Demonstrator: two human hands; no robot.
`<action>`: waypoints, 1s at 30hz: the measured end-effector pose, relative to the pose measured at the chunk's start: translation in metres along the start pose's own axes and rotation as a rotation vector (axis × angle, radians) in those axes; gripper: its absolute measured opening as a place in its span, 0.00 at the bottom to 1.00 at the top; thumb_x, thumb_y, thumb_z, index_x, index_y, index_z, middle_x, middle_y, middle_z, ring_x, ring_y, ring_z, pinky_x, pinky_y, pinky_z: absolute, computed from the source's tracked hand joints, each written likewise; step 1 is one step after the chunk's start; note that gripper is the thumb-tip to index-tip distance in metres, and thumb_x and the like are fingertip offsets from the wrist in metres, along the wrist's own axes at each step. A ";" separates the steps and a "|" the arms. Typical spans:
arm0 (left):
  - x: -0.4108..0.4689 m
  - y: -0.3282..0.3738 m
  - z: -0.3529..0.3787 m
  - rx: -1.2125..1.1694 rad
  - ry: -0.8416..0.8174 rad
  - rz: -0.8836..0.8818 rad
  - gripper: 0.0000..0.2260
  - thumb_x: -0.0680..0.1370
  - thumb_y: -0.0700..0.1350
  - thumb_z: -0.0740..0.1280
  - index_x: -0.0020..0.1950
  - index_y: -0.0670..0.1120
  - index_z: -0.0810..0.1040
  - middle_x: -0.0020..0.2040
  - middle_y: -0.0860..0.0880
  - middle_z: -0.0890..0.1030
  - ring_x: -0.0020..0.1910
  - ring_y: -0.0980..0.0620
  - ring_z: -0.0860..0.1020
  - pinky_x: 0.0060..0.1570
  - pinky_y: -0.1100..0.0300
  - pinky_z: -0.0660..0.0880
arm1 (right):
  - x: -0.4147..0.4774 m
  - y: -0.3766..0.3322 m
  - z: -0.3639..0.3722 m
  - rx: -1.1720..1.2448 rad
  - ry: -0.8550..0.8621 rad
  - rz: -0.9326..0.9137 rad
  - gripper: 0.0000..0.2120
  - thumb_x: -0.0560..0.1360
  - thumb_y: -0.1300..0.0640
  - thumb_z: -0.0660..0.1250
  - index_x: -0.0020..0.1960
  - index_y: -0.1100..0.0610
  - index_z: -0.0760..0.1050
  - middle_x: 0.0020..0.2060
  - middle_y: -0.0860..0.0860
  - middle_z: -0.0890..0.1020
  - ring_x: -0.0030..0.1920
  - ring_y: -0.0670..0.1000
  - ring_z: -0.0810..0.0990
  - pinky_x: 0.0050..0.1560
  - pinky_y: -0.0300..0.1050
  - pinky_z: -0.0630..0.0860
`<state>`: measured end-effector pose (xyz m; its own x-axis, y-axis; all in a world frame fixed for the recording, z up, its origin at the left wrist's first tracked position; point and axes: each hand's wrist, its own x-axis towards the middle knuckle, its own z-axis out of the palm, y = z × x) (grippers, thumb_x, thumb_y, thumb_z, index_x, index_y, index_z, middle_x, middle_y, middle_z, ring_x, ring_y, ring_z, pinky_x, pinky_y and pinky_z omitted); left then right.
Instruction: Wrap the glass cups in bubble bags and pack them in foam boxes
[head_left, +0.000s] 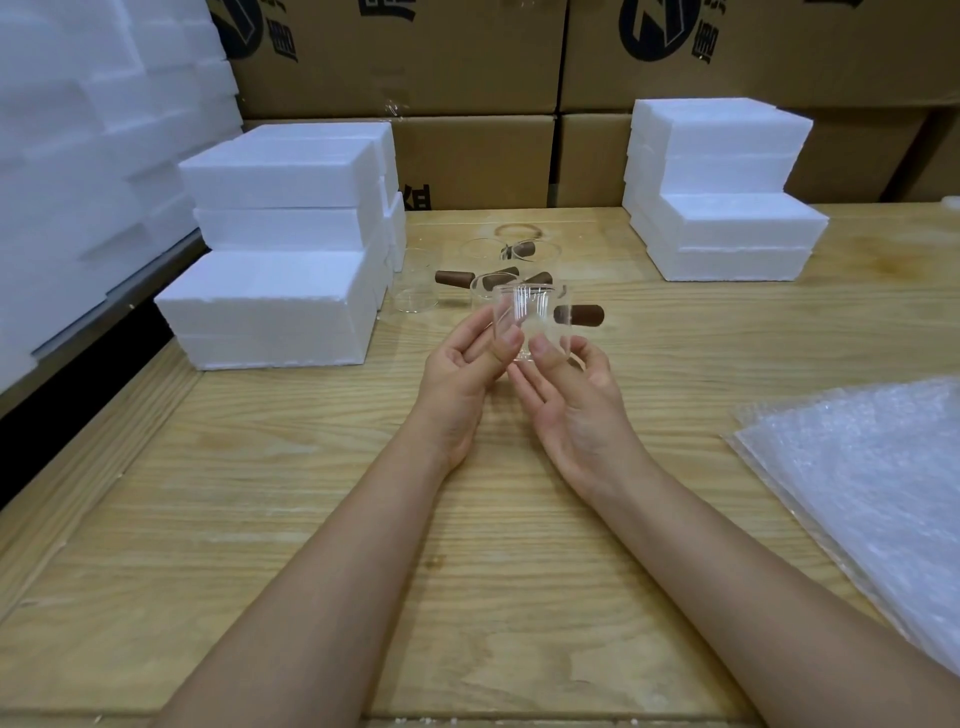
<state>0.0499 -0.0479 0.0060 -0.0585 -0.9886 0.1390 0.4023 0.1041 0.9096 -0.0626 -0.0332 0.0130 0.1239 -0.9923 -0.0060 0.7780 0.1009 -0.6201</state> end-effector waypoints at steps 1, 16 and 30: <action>0.000 0.000 0.000 0.005 -0.001 0.001 0.29 0.70 0.43 0.71 0.70 0.41 0.70 0.62 0.47 0.80 0.66 0.47 0.75 0.69 0.51 0.68 | 0.000 0.000 -0.001 -0.012 0.005 -0.009 0.18 0.73 0.67 0.66 0.56 0.56 0.61 0.52 0.57 0.74 0.60 0.55 0.76 0.60 0.44 0.75; -0.002 0.002 0.000 0.009 -0.069 -0.027 0.23 0.72 0.44 0.68 0.67 0.47 0.72 0.51 0.48 0.83 0.50 0.53 0.81 0.52 0.60 0.77 | 0.005 -0.010 -0.009 0.118 -0.166 0.159 0.17 0.71 0.53 0.67 0.55 0.62 0.75 0.55 0.63 0.80 0.57 0.57 0.81 0.56 0.46 0.79; -0.001 0.000 0.003 0.098 -0.014 0.080 0.40 0.54 0.60 0.81 0.63 0.52 0.73 0.53 0.49 0.83 0.58 0.52 0.80 0.55 0.59 0.77 | 0.003 -0.010 -0.004 -0.121 -0.075 -0.139 0.20 0.66 0.59 0.70 0.56 0.54 0.69 0.49 0.54 0.80 0.49 0.53 0.82 0.53 0.43 0.78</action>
<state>0.0467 -0.0463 0.0067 -0.0428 -0.9752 0.2172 0.3152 0.1931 0.9292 -0.0723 -0.0371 0.0157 0.0696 -0.9875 0.1414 0.7114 -0.0502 -0.7009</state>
